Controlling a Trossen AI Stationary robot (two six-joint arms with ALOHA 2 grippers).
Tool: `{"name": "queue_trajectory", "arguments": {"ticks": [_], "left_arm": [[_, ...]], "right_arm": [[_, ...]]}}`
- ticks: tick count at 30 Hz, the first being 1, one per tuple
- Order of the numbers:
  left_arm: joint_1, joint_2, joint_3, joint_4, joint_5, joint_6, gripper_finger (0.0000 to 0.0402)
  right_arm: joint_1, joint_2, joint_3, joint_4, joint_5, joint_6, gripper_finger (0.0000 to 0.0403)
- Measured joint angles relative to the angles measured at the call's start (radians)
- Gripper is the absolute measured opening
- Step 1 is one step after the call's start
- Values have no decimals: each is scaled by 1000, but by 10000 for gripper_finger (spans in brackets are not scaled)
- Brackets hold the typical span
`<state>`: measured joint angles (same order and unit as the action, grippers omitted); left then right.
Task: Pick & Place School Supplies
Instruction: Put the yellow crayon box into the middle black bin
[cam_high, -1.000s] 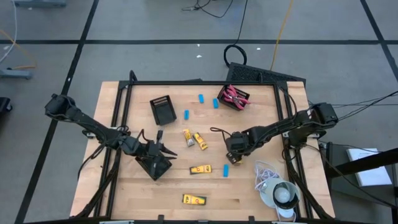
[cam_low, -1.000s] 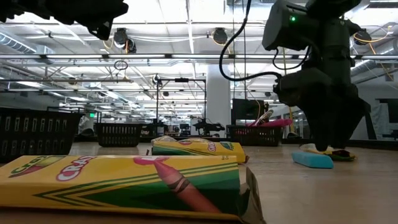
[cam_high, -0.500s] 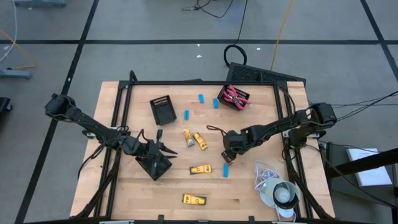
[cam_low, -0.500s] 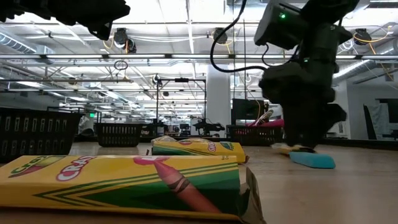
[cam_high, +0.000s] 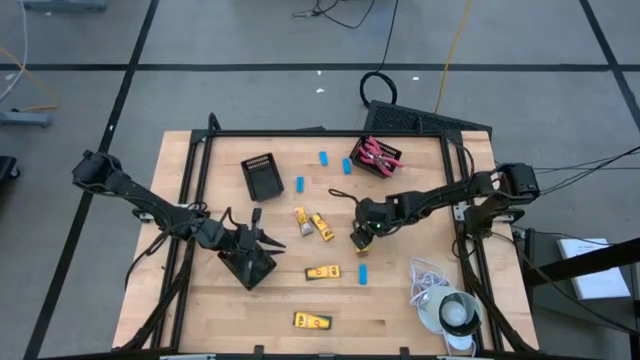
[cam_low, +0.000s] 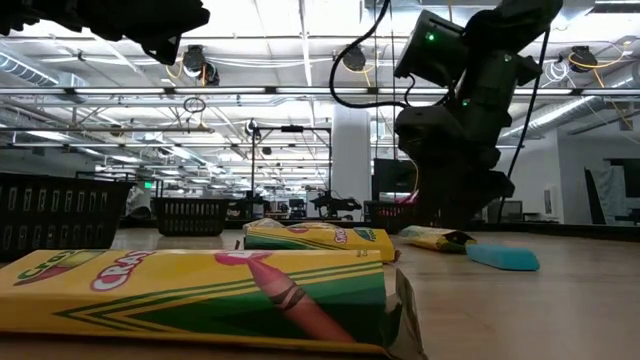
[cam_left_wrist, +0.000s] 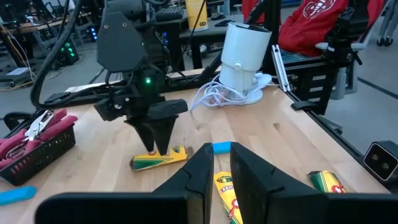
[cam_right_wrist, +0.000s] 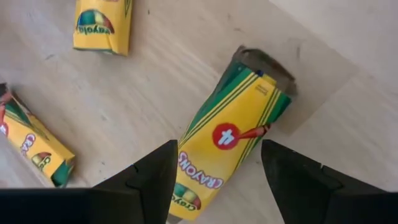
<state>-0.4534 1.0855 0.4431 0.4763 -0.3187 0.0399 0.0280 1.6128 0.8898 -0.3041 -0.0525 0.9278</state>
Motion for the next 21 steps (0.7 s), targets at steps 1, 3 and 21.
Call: {"name": "queue_trajectory", "arguments": {"ticks": [1,3,21], "left_arm": [[0,0,0,0,0,0,58],[0,0,0,0,0,0,58],[-1,0,0,-1,-7,3,58]], "right_arm": [[1,12,0,8,0,-2,222],[9,38,2,21,-3,-4,223],[65,154,140,-82,57,-172,97]]}}
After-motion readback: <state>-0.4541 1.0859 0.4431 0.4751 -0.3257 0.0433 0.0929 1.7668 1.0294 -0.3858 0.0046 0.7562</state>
